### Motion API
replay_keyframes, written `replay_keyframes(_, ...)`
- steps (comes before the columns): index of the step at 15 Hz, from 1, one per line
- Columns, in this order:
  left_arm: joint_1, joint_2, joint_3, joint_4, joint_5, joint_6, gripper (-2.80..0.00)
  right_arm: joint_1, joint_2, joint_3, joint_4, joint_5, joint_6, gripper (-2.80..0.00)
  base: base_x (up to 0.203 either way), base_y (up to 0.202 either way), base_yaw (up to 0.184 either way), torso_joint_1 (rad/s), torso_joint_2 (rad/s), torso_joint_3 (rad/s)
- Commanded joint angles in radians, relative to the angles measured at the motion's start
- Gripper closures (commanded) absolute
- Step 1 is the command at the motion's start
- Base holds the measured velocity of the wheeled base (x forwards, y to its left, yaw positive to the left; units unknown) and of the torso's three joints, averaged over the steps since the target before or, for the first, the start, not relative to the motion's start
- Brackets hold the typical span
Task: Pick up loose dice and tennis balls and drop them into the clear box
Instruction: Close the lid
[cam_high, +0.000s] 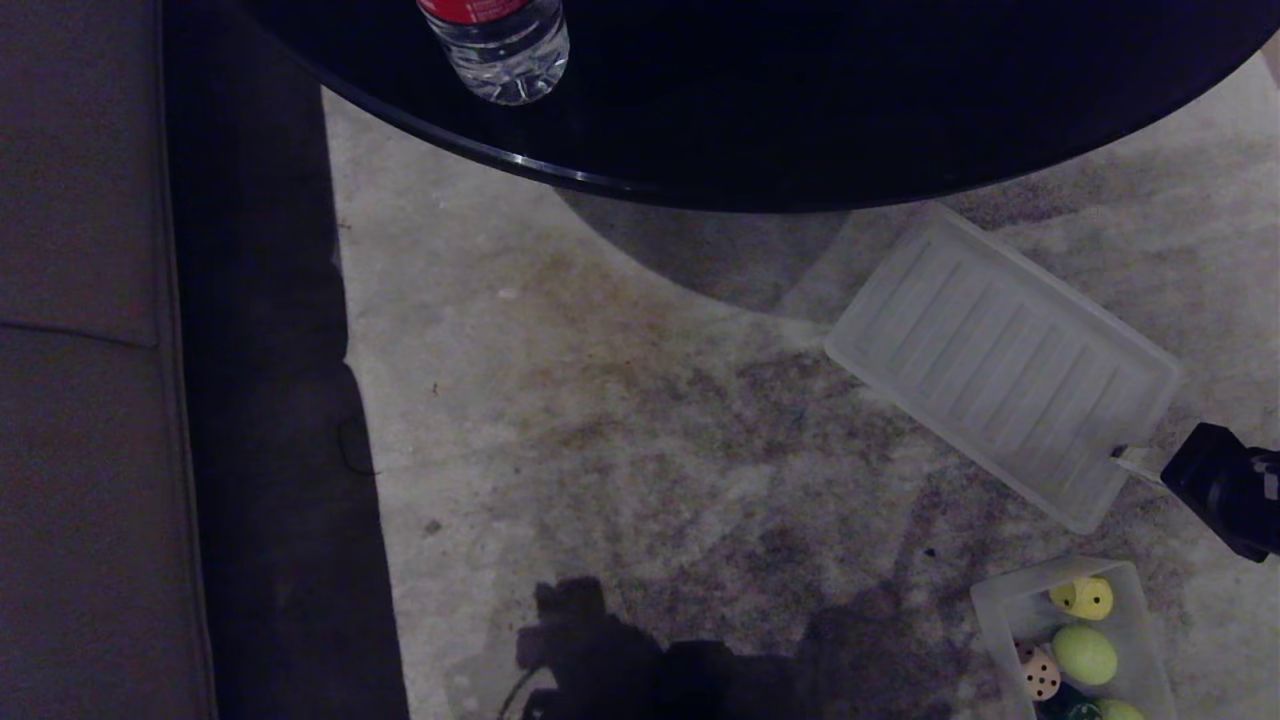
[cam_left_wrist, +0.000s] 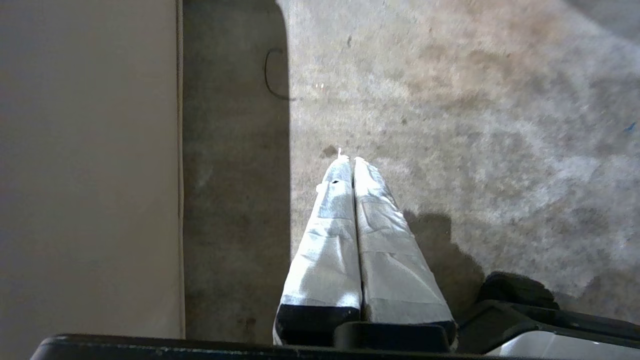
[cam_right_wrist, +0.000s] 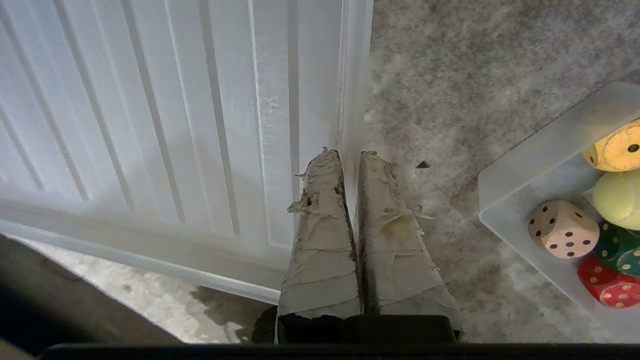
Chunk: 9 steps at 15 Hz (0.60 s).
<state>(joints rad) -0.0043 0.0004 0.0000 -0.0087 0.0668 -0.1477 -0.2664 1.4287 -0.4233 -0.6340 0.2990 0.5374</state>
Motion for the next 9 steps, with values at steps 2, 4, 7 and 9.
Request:
replay_keyframes(2, 0.0, 0.001, 0.0, -0.001, 0.001, -0.001, 0.0, -0.001, -0.001, 0.003, -0.004, 0.002, 0.003, 0.0, 0.0, 0.0, 0.0, 0.002, 0.0, 0.2)
replay_keyframes(4, 0.0, 0.001, 0.0, -0.001, 0.001, -0.001, 0.0, -0.001, -0.001, 0.002, -0.005, 0.002, 0.003, 0.0, 0.0, 0.0, 0.0, 0.002, 0.0, 0.208)
replay_keyframes(7, 0.0, 0.001, 0.0, -0.001, 0.001, -0.001, 0.0, -0.001, -0.002, 0.005, -0.004, 0.002, 0.003, 0.0, 0.0, 0.0, 0.0, 0.001, 0.0, 0.205)
replay_keyframes(9, 0.0, 0.001, 0.0, -0.001, 0.001, -0.001, 0.0, -0.001, -0.002, 0.005, -0.004, 0.002, 0.003, 0.0, 0.0, 0.0, 0.0, 0.0, 0.0, 0.203)
